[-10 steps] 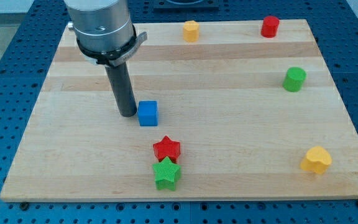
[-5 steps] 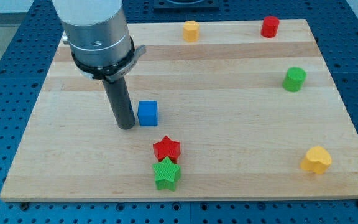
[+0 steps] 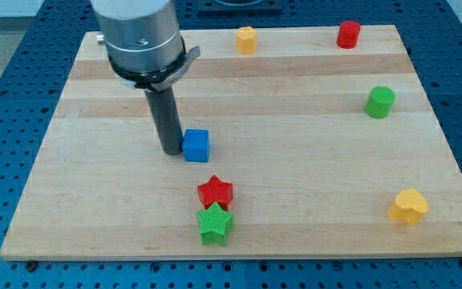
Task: Move the blue cube into the red star
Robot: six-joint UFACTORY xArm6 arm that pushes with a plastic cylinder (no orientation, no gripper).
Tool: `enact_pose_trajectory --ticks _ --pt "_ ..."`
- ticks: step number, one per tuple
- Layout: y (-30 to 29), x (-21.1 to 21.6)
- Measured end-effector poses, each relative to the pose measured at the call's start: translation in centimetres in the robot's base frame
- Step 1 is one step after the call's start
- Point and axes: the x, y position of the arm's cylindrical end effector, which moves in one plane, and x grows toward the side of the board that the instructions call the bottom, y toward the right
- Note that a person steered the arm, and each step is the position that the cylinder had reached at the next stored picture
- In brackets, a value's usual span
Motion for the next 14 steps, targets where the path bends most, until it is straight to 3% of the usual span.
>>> enact_pose_trajectory --ticks 3,5,8,14 --pt "1.4 -4.0" --pt "1.7 -0.4" --pt "3.1 -7.6" --pt "4.7 -0.1"
